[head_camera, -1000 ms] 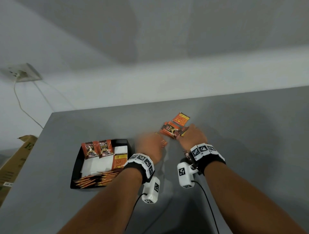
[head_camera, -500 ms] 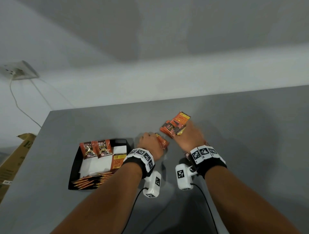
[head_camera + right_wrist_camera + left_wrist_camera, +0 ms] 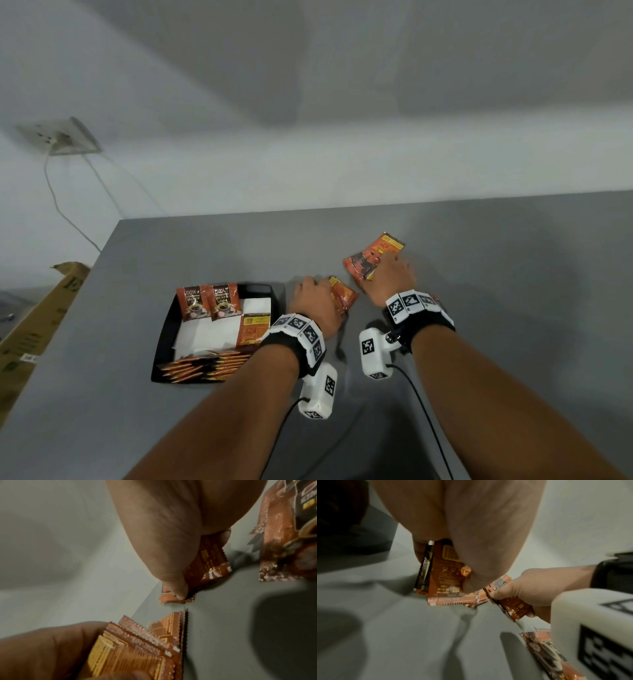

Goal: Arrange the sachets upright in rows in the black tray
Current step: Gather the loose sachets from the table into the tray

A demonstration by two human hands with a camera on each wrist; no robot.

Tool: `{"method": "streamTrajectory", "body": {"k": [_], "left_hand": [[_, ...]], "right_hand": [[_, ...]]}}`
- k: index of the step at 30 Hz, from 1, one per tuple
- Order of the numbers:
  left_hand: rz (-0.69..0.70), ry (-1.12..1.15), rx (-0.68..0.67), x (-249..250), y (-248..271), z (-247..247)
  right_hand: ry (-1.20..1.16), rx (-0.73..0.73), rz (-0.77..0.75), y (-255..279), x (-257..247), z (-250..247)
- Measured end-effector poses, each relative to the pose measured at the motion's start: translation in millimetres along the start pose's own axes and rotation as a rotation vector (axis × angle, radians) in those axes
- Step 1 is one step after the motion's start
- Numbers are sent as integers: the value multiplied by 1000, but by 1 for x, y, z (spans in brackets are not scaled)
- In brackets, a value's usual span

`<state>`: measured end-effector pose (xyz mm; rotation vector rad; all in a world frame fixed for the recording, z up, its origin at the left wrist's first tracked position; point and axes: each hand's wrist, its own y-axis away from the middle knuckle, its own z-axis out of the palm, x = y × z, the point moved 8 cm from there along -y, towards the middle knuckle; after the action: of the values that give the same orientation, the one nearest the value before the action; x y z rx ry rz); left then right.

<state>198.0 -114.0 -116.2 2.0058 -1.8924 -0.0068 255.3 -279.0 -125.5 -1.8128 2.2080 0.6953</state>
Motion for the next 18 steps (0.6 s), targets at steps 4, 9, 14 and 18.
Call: {"method": "streamTrajectory", "body": {"k": [4, 9, 14, 18], "left_hand": [[-21, -21, -3, -1, -1, 0], [19, 23, 12, 0, 3, -3], [35, 146, 21, 1, 14, -13], [122, 392, 7, 6, 30, -39]], "right_hand": [[-125, -63, -6, 6, 4, -5], [-292, -86, -53, 9, 17, -16], [-284, -98, -94, 27, 15, -25], [-403, -79, -27, 43, 10, -38]]}}
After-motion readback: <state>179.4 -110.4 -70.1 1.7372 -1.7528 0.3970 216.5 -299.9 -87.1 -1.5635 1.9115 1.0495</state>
